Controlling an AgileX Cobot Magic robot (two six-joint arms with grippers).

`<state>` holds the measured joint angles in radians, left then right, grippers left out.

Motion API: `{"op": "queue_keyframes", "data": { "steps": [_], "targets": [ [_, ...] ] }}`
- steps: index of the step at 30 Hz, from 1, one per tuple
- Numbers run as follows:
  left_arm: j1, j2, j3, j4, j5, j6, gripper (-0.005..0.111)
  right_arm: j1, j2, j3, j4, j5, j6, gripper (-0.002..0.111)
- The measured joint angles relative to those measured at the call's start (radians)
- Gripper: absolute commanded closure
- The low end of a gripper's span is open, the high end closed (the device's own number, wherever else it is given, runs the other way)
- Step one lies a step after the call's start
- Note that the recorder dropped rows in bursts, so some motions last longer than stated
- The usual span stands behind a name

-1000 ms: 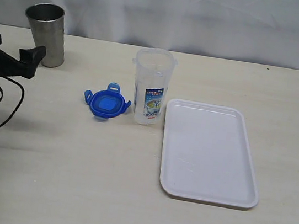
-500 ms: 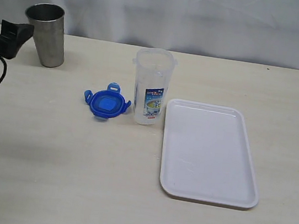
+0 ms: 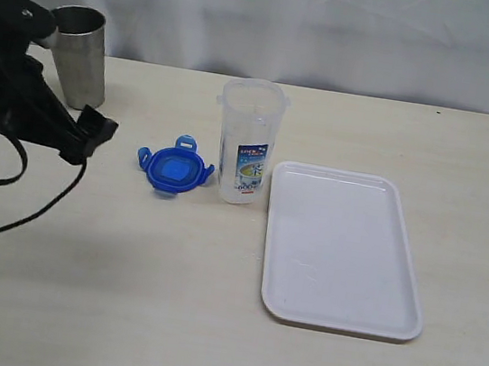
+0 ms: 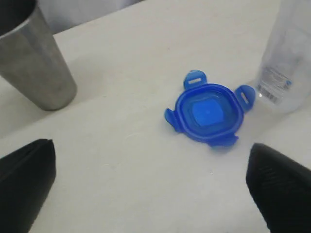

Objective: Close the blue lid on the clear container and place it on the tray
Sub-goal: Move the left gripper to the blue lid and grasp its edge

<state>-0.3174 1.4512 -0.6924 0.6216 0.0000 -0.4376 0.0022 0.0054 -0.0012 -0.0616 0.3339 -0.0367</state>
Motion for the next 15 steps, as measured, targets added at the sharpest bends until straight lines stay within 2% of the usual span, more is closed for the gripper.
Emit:
{"op": "queue_keyframes", "data": {
  "steps": [2,4,6,10,15],
  "targets": [
    [-0.025,0.027,0.0,-0.025,-0.007,-0.003,0.021,0.0,0.0,0.0,0.0,0.0,0.0,0.104],
    [-0.035,0.056,0.0,-0.051,-0.024,-0.003,0.041,0.0,0.0,0.0,0.0,0.0,0.0,0.104],
    [-0.041,0.09,0.0,-0.086,-0.047,-0.011,0.053,0.0,0.0,0.0,0.0,0.0,0.0,0.104],
    [-0.042,0.157,-0.02,-0.144,-0.056,-0.03,0.054,0.0,0.0,0.0,0.0,0.0,0.0,0.104],
    [-0.042,0.255,-0.115,-0.159,0.048,-0.032,0.054,0.0,0.0,0.0,0.0,0.0,0.0,0.104]
  ]
}}
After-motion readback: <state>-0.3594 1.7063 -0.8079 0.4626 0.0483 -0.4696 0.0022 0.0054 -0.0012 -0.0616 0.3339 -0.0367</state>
